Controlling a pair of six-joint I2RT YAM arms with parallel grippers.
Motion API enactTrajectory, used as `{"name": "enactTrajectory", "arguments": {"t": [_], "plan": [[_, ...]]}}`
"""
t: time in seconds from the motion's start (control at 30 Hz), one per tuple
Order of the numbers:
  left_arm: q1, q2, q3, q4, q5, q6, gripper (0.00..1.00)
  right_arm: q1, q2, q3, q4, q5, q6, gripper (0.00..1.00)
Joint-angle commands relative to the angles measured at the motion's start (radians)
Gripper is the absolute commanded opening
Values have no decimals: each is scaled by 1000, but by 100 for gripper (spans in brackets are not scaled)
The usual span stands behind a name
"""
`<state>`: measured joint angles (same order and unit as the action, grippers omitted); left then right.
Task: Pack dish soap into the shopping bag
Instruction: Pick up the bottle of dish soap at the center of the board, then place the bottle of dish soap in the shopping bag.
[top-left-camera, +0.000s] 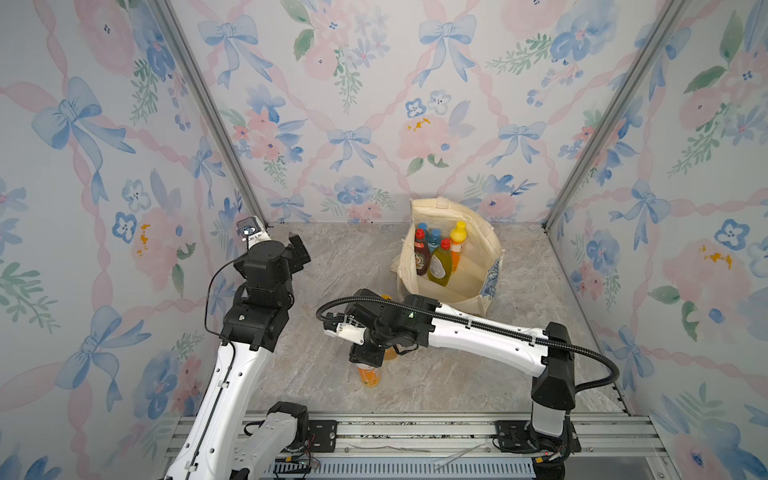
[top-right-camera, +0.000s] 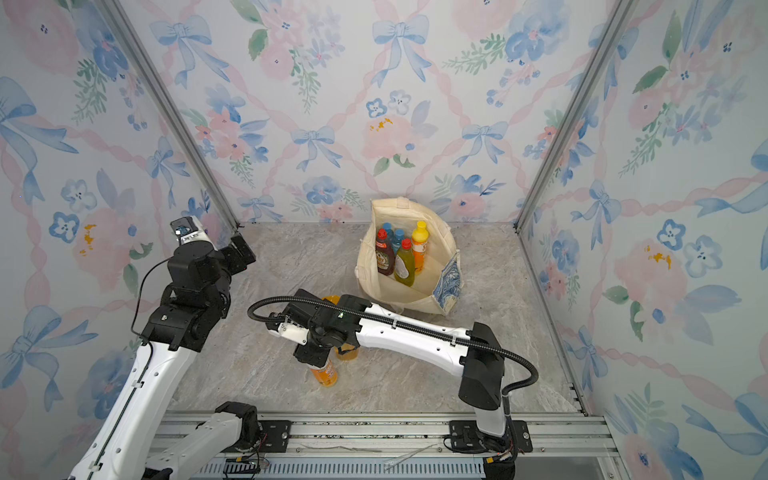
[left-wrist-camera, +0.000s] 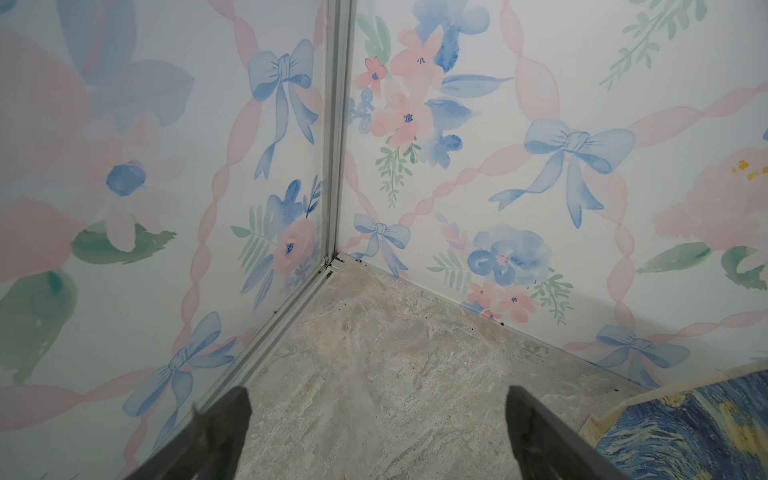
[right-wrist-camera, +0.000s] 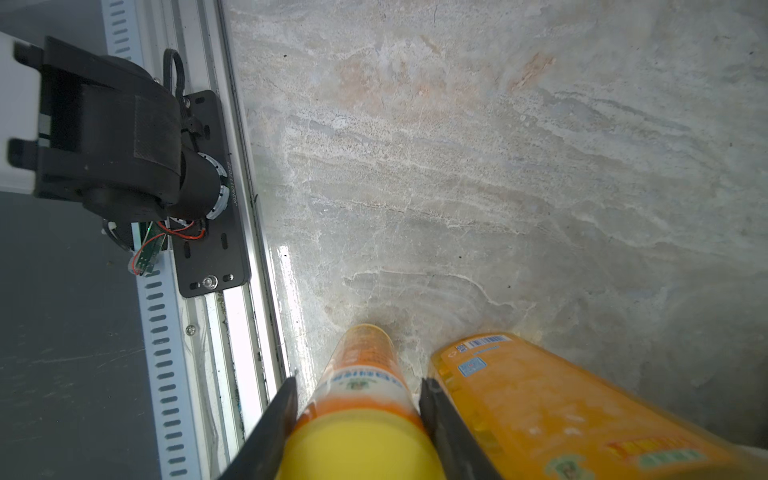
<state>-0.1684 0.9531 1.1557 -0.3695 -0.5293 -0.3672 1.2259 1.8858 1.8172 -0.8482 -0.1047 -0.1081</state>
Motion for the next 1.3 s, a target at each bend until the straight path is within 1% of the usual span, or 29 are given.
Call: {"name": "enactTrajectory", "arguments": {"t": [0.0, 0.17, 0.43, 0.5, 0.67, 0.8, 0.93, 1.1, 1.27], "plan": [[7, 6, 31, -7, 15, 20, 98, 7, -106, 85, 15, -40, 29, 0], [7, 6, 41, -7, 14, 27, 98, 6, -164, 124, 22, -60, 42, 0], [8, 11, 62, -7, 22, 42, 98, -14, -226, 185, -17, -78, 84, 0], [7, 14, 68, -8, 30, 43, 98, -21, -268, 203, -33, -76, 95, 0], [7, 23, 79, -7, 40, 48, 98, -57, -302, 303, -109, -62, 116, 0], [7, 37, 90, -8, 52, 50, 98, -106, -325, 394, -154, -61, 122, 0], [8, 49, 96, -6, 68, 42, 98, -169, -323, 498, -203, -30, 116, 0], [7, 60, 100, -5, 94, 31, 98, -241, -303, 609, -254, 61, 84, 0], [5, 80, 117, -4, 155, 27, 98, -361, -310, 648, -238, 155, 94, 0]]}}
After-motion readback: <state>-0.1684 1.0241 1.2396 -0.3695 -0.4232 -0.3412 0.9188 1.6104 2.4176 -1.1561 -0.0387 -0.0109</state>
